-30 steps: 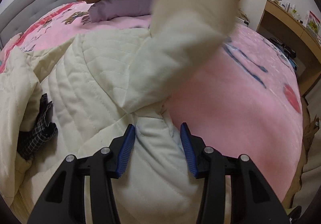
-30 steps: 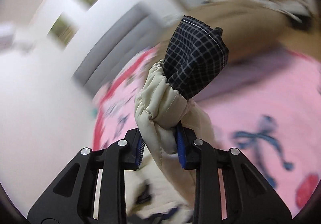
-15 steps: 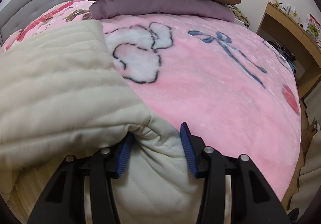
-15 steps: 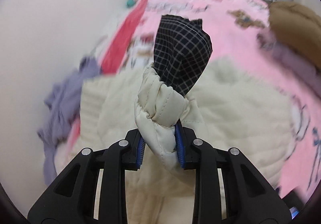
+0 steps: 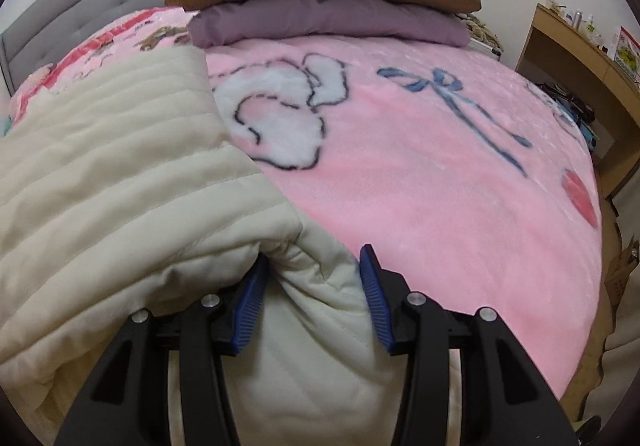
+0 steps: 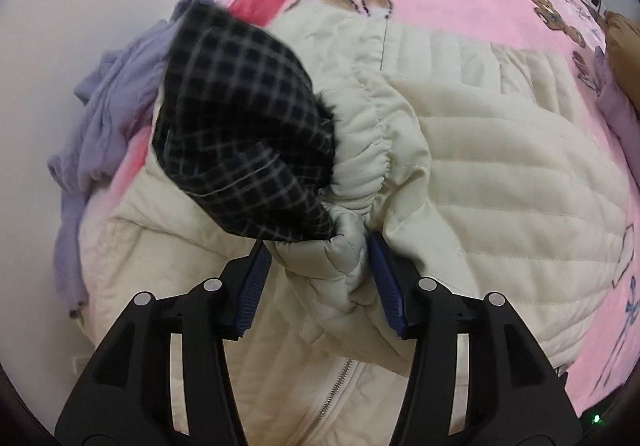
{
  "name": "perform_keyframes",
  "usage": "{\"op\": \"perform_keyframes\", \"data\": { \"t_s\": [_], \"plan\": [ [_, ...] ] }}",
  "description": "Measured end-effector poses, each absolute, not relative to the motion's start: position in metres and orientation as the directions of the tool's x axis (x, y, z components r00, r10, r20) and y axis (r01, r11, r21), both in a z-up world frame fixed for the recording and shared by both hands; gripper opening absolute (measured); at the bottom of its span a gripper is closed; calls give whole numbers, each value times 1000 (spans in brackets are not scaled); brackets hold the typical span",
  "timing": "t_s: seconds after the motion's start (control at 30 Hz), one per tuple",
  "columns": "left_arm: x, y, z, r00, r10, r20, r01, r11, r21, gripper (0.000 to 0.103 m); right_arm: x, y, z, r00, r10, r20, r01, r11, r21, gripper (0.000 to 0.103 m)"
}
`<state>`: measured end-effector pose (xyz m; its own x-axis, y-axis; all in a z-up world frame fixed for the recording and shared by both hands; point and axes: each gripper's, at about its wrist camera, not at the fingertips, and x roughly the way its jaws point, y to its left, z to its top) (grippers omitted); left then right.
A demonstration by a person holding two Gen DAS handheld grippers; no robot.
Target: Fold large clothes
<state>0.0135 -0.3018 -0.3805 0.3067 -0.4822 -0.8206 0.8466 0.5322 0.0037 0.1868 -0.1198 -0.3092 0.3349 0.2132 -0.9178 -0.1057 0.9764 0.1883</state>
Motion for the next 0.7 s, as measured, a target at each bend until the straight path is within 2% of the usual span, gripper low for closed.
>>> {"op": "perform_keyframes", "data": {
  "t_s": [0.1, 0.17, 0.2, 0.27, 0.3, 0.37, 0.47, 0.53, 0.6, 0.7],
  "plan": [
    [6, -295, -365, 307, -492, -815, 861, 508, 18, 46, 184, -142, -281, 346, 332, -878, -72, 942, 328, 48],
    [-1, -288, -352, 332, -492, -805, 872, 486, 62, 47, 177, -176, -238, 414, 461, -785, -35, 870, 492, 47],
    [-2, -286, -348, 334, -494, -803, 873, 483, 66, 47, 174, -187, -226, 438, 476, -762, -15, 852, 523, 47],
    [1, -279, -338, 312, -509, -802, 872, 489, 28, 53, 163, -219, -191, 522, 498, -692, 13, 807, 591, 59],
    [5, -272, -334, 292, -520, -803, 867, 499, -8, 53, 154, -239, -172, 577, 481, -660, 18, 801, 599, 60],
    [9, -260, -332, 279, -517, -809, 863, 505, -25, 53, 134, -270, -155, 641, 410, -649, 46, 823, 566, 63],
    [15, -229, -331, 250, -504, -826, 860, 507, -49, 53, 107, -312, -155, 675, 239, -698, 147, 883, 445, 67],
    [20, -194, -331, 253, -497, -830, 842, 535, -64, 54, 91, -341, -181, 637, 139, -758, 241, 898, 368, 67],
    [29, -161, -328, 283, -468, -837, 811, 583, -51, 54, 78, -356, -208, 629, 91, -772, 268, 907, 326, 67],
    [45, -112, -302, 409, -492, -769, 724, 688, -56, 54, 54, -360, -261, 637, 19, -771, 254, 939, 233, 67]
  ]
}}
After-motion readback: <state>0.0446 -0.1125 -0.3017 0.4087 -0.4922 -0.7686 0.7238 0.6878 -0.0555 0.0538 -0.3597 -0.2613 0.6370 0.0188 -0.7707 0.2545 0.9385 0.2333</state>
